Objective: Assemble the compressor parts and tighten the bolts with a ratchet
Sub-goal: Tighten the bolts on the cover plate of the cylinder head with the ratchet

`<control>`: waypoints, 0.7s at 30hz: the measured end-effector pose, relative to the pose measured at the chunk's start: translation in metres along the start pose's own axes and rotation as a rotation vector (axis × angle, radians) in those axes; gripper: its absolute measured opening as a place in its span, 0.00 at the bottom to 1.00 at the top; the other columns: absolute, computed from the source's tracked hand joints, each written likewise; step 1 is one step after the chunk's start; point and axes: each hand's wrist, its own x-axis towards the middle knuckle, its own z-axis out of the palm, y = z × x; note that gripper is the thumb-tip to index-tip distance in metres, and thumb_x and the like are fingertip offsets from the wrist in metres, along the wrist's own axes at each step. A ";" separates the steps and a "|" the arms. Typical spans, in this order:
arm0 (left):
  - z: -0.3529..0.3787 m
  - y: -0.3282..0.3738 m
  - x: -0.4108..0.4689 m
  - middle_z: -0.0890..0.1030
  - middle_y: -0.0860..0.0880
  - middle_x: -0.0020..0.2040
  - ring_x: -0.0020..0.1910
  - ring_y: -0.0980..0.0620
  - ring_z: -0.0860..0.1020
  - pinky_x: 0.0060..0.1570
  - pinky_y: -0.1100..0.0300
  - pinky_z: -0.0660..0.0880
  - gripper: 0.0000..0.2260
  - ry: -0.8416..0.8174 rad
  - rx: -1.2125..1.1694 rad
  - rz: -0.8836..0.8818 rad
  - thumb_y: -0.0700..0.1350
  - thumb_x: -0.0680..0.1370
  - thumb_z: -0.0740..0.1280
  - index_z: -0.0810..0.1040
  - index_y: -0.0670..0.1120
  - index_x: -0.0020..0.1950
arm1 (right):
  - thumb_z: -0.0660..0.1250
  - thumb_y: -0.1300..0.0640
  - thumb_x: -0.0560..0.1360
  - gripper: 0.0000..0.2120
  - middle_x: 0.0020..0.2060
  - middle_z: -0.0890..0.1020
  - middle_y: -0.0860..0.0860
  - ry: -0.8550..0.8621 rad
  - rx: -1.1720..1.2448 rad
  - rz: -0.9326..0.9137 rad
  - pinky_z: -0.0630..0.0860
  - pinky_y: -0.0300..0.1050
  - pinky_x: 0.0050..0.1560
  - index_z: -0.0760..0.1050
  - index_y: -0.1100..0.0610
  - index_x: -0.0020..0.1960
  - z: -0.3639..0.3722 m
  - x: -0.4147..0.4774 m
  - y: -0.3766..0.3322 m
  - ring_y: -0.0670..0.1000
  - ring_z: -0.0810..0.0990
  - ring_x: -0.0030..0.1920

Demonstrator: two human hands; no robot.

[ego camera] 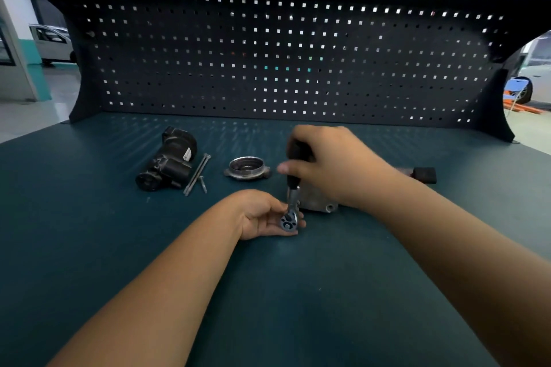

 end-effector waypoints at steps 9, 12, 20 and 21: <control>0.000 0.001 -0.001 0.83 0.42 0.33 0.36 0.50 0.83 0.43 0.58 0.77 0.06 -0.024 0.044 -0.012 0.35 0.79 0.60 0.75 0.35 0.45 | 0.69 0.48 0.72 0.09 0.35 0.78 0.46 0.030 0.002 0.152 0.67 0.37 0.32 0.76 0.53 0.41 -0.016 -0.035 0.034 0.44 0.74 0.36; 0.000 0.000 0.001 0.83 0.43 0.33 0.36 0.50 0.82 0.42 0.59 0.76 0.06 -0.011 0.074 -0.014 0.35 0.79 0.60 0.76 0.37 0.45 | 0.70 0.48 0.71 0.07 0.34 0.78 0.47 0.042 0.019 0.229 0.68 0.38 0.34 0.75 0.50 0.38 -0.015 -0.063 0.051 0.45 0.75 0.36; -0.001 0.000 0.002 0.82 0.45 0.32 0.30 0.52 0.82 0.40 0.58 0.78 0.06 -0.015 0.092 0.006 0.34 0.78 0.60 0.75 0.38 0.43 | 0.68 0.46 0.72 0.12 0.28 0.77 0.50 -0.011 0.022 0.344 0.69 0.44 0.34 0.77 0.53 0.35 -0.005 -0.086 0.071 0.49 0.76 0.32; -0.001 0.000 0.002 0.82 0.44 0.32 0.29 0.52 0.82 0.40 0.59 0.78 0.06 -0.016 0.090 0.005 0.34 0.78 0.60 0.75 0.38 0.43 | 0.67 0.46 0.72 0.12 0.29 0.78 0.50 -0.055 -0.009 0.362 0.69 0.43 0.34 0.77 0.53 0.36 -0.002 -0.089 0.074 0.49 0.76 0.33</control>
